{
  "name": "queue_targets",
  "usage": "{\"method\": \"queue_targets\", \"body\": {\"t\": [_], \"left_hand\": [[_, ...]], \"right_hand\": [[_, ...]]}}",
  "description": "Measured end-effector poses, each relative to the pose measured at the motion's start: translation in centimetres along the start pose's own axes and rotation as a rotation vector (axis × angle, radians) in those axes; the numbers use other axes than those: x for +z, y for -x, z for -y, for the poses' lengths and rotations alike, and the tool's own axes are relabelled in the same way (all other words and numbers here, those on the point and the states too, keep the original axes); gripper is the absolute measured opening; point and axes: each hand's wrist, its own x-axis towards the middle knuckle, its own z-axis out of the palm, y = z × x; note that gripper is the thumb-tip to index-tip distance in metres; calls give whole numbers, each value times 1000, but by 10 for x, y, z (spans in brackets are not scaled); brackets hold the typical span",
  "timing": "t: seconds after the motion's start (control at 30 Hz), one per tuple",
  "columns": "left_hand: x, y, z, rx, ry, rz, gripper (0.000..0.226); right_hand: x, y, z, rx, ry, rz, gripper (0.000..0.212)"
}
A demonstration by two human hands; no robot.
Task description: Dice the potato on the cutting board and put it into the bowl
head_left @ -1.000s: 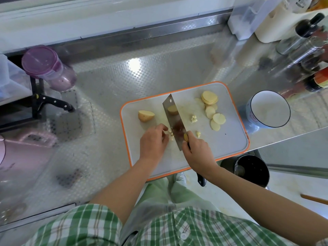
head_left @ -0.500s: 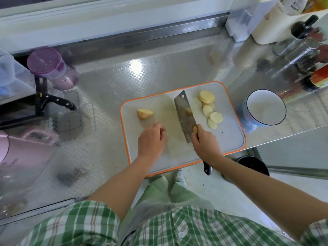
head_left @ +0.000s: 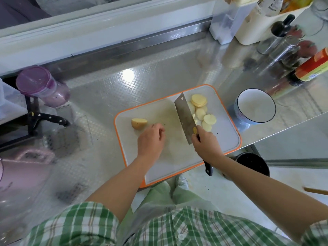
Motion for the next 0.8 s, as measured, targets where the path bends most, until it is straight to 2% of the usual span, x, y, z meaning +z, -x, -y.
{"method": "queue_targets", "body": {"t": [0.13,0.2,0.3,0.47,0.67,0.8], "left_hand": [[-3,-17,-5,53,3,-24,11],[-5,-28,-12,85,13,-15,12],[-4,-46,-26,155,21,-18,10],[9,-83,-54,236,-19,36,16],[39,-124,-93,394,-175,271,42],[59,-140,-100,404,-342,397,55]], "right_hand": [[-16,-3,5,33,-296,10,12],[-26,-7,9,31,-403,-40,12],[-46,-16,8,52,-481,-128,17],[-78,-33,-8,85,-582,-166,23],[-104,-53,-21,100,-595,-108,15],[-111,-68,-25,87,-560,-71,16]]}}
